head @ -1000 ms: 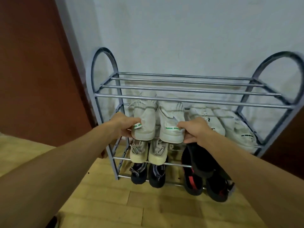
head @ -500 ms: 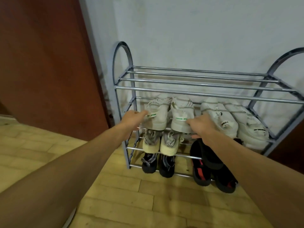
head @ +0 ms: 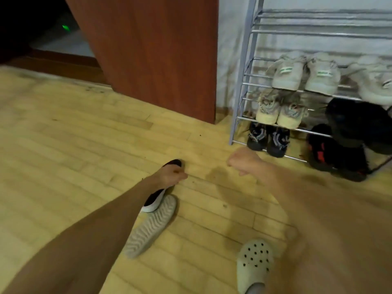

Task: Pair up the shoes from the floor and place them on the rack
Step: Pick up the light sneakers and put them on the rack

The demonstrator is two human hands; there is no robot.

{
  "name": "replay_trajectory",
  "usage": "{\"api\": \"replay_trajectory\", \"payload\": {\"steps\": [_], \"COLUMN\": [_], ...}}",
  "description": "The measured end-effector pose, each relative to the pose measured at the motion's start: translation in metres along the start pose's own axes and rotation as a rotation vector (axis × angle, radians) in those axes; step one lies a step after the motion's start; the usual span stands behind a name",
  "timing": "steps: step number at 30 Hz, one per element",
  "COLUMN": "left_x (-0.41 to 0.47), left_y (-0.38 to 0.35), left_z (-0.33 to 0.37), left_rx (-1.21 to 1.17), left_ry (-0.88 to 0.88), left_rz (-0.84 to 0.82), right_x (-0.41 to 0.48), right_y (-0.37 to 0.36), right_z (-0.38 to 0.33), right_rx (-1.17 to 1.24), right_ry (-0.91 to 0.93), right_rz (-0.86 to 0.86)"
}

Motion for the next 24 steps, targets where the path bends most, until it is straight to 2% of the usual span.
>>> {"api": "replay_trajectory", "payload": {"steps": [5, 9, 14, 17, 20, 24], "left_x": [-0.018, -0.027, -0.016, -0.007, -0.005, -0.014], "left_y": [-0.01, -0.025, -0.033, -0.037, -0.043, -0.061], "left_z": [-0.16, -0.23, -0.24, -0.238, -0.234, -0.225], "left_rx": [0.181, 0.228, 0.183, 0.118, 0.192, 0.188], "left_ry": [0.292, 0.424, 0.486, 0.53, 0.569, 0.525], "left_rz": [0.02, 0.118, 0.288, 0.302, 0.325, 0.322], "right_x": [0.0, 0.004, 0.014, 0.019, 0.02, 0.018], "right_y": [-0.096, -0.138, -0.14, -0.135, -0.133, -0.134], "right_z": [-0.022, -0.011, 0.005, 0.01, 0.022, 0.027], "right_rx": [-0.047, -0.074, -0.024, 0.02, 0.03, 0.035], "right_ry": [0.075, 0.088, 0.042, 0.048, 0.029, 0.001], "right_rz": [-0.168, -0.221, -0.184, -0.16, -0.157, -0.175]}}
Point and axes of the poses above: each hand's wrist, its own x-axis towards the middle knuckle, its own y-axis out of the back of the hand, z = x × y, the point moved 1 cm from there along x, towards the middle knuckle, and after that the axes turned 13 degrees about -x, right-handed, at the moved point
